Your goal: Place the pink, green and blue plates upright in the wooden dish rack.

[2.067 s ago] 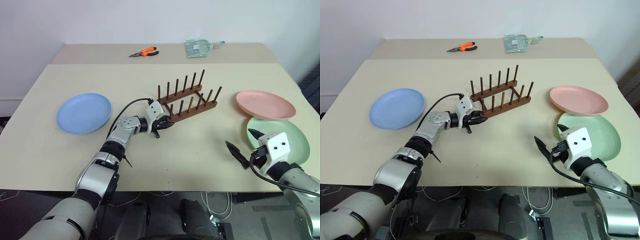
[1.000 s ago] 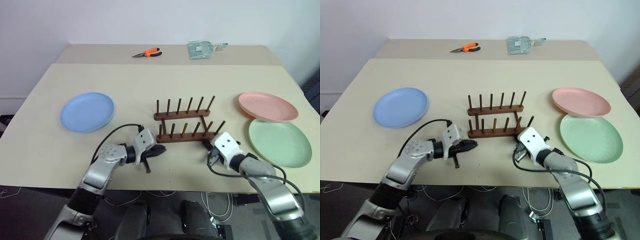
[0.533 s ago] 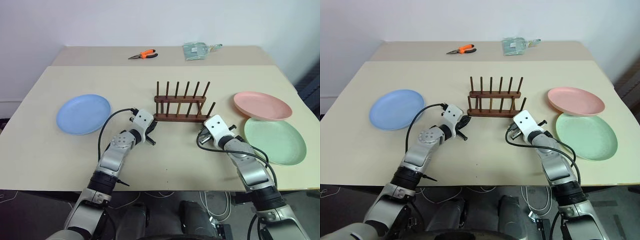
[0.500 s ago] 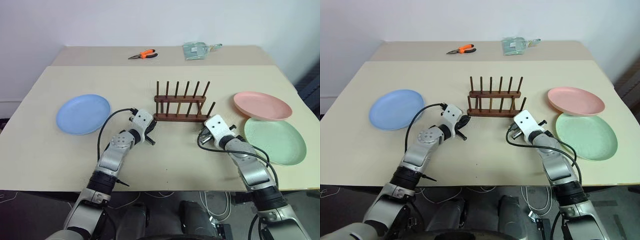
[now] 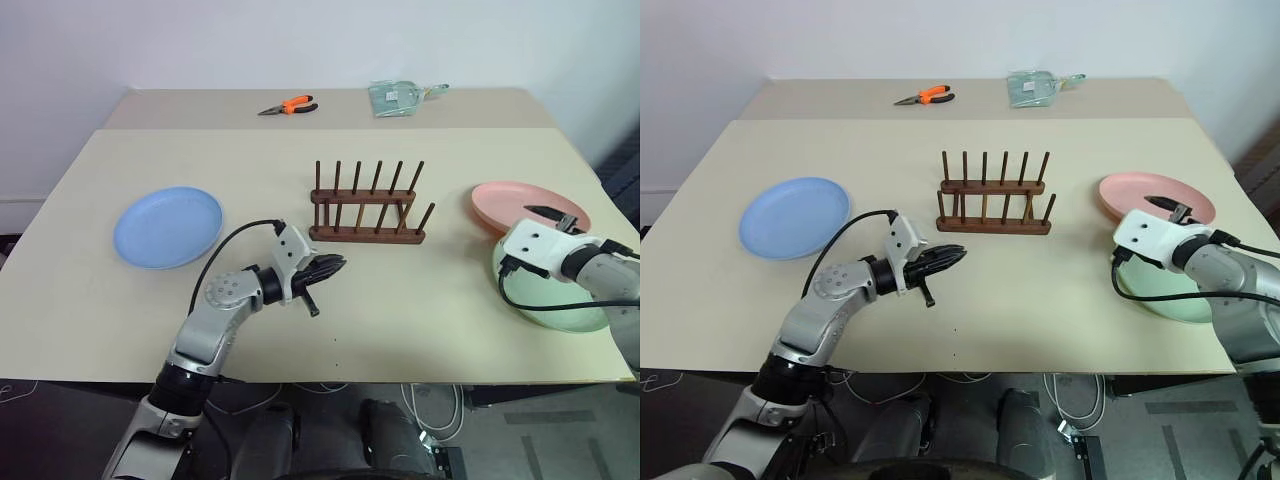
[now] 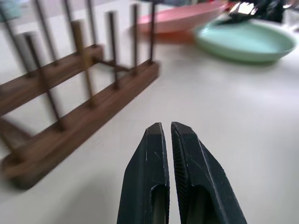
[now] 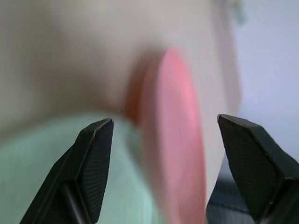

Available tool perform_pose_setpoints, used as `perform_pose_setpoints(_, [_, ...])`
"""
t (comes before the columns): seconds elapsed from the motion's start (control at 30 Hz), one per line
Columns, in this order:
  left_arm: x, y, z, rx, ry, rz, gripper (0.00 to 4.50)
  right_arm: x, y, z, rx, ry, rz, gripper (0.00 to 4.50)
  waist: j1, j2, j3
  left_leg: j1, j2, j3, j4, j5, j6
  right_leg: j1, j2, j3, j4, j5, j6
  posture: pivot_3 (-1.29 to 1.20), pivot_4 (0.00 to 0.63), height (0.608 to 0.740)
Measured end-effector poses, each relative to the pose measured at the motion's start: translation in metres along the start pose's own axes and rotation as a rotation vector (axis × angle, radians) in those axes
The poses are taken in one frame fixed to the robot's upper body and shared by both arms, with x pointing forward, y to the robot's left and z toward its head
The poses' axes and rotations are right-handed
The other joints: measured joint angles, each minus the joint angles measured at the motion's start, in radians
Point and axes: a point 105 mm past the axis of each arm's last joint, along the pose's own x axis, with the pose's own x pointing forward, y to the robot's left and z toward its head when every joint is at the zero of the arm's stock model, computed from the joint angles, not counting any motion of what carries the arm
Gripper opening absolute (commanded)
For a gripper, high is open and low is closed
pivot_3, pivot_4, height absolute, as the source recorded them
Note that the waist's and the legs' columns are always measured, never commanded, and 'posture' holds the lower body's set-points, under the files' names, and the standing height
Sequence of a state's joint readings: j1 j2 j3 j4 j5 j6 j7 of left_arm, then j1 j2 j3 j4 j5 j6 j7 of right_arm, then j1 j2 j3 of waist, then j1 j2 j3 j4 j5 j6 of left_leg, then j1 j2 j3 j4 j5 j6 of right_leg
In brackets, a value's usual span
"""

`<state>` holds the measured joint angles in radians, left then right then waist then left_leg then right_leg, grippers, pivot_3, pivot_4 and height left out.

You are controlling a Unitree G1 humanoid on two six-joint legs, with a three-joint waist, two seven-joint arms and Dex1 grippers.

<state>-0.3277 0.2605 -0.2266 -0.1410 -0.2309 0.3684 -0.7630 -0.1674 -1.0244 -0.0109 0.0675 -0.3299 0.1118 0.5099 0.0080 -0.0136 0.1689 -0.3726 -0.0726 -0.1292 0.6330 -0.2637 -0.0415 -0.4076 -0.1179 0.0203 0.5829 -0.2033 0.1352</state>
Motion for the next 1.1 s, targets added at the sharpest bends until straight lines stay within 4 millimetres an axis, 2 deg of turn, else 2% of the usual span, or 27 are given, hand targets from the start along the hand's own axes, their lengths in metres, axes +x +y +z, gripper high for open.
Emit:
perform_pose_setpoints(0.07, [0.003,-0.009,0.009,-0.001,-0.029,-0.034,0.21,0.009,0.002,-0.014,-0.034,0.052,0.004,2.76,-0.003,0.001,0.0,0.0,0.0,0.0,0.0,0.0,0.0,0.0,0.0,0.0,0.0,0.0,0.0,0.0,0.15,0.74])
perform_pose_setpoints(0.13, [0.005,-0.018,0.02,0.005,-0.064,-0.07,0.21,0.014,-0.001,-0.022,-0.063,0.085,-0.014,1.79,-0.004,0.001,0.0,0.0,0.0,0.0,0.0,0.0,0.0,0.0,0.0,0.0,0.0,0.0,-0.001,0.0,0.15,0.74])
perform_pose_setpoints(0.23, [0.005,-0.024,0.027,0.006,-0.081,-0.093,0.21,0.017,-0.004,-0.024,-0.092,0.087,-0.033,0.24,-0.003,0.001,0.0,0.0,0.0,0.0,0.0,0.0,0.0,0.0,0.0,0.0,0.0,0.0,-0.001,0.0,0.15,0.74])
perform_pose_setpoints(0.27, [0.004,-0.024,0.027,0.007,-0.078,-0.092,0.21,0.018,-0.004,-0.023,-0.105,0.082,-0.043,0.05,-0.003,0.001,0.0,0.0,0.0,0.0,0.0,0.0,0.0,0.0,0.0,0.001,0.0,0.0,-0.001,0.0,0.15,0.74])
perform_pose_setpoints(0.4, [-0.001,-0.022,0.02,0.005,-0.044,-0.078,0.21,0.016,-0.011,-0.007,-0.132,0.019,-0.076,0.05,-0.004,0.002,0.001,0.0,0.0,0.001,0.0,0.0,0.0,0.0,0.0,0.001,0.0,0.0,0.0,0.0,0.15,0.74])
perform_pose_setpoints(0.47, [-0.004,-0.018,0.018,0.007,-0.03,-0.067,0.21,0.01,-0.027,0.017,-0.062,-0.081,-0.15,0.05,-0.006,0.002,0.001,0.0,0.0,0.001,0.0,0.0,0.0,-0.001,0.001,0.001,0.001,0.0,0.0,0.0,0.15,0.74])
perform_pose_setpoints(0.53, [-0.008,-0.012,0.02,0.004,-0.037,-0.044,0.21,0.0,-0.047,0.056,0.196,-0.271,-0.232,0.05,-0.013,0.001,0.002,0.0,0.001,-0.001,0.0,0.0,0.0,0.0,0.002,0.001,0.001,0.001,0.001,0.0,0.15,0.74])
perform_pose_setpoints(0.6, [-0.013,-0.006,0.02,0.003,-0.035,-0.025,0.21,-0.019,-0.069,0.105,0.623,-0.568,-0.251,0.05,-0.022,0.001,0.003,0.001,0.002,-0.003,-0.001,0.0,0.0,0.0,0.002,0.001,0.001,0.002,0.002,0.0,0.15,0.74])
perform_pose_setpoints(0.67, [-0.014,-0.003,0.018,0.003,-0.025,-0.024,0.21,-0.045,-0.083,0.147,0.941,-0.856,-0.136,0.05,-0.018,0.001,0.003,0.0,0.001,-0.005,-0.001,0.0,0.0,0.0,0.002,0.0,0.002,0.002,0.002,0.0,0.15,0.74])
perform_pose_setpoints(0.73, [-0.017,0.0,0.013,0.007,-0.007,-0.022,0.21,-0.07,-0.091,0.174,1.129,-1.058,-0.004,0.05,-0.009,0.001,0.003,-0.001,0.001,-0.007,0.0,0.0,0.0,0.0,0.001,-0.002,0.001,0.002,0.001,0.0,0.15,0.74])
perform_pose_setpoints(0.8, [-0.018,0.001,0.013,0.009,-0.006,-0.02,0.21,-0.082,-0.092,0.185,1.204,-1.122,0.083,0.05,0.005,0.001,0.003,-0.001,0.0,-0.007,0.0,0.0,0.0,0.0,0.001,-0.002,-0.001,0.001,-0.001,0.0,0.15,0.74])
perform_pose_setpoints(0.93, [-0.019,0.002,0.014,0.01,-0.011,-0.017,0.21,-0.071,-0.077,0.185,1.282,-1.029,0.165,0.05,0.005,0.0,0.003,-0.002,0.0,-0.005,0.0,0.0,0.0,0.0,0.001,-0.002,-0.001,0.0,-0.001,0.0,0.15,0.74])
perform_pose_setpoints(1.1, [-0.019,0.001,0.012,0.007,-0.016,-0.019,0.21,-0.064,-0.073,0.183,1.303,-0.982,0.164,0.05,-0.003,0.002,0.003,-0.001,0.0,-0.004,-0.002,0.0,0.0,-0.001,0.001,-0.001,0.001,0.001,-0.001,0.0,0.15,0.74])
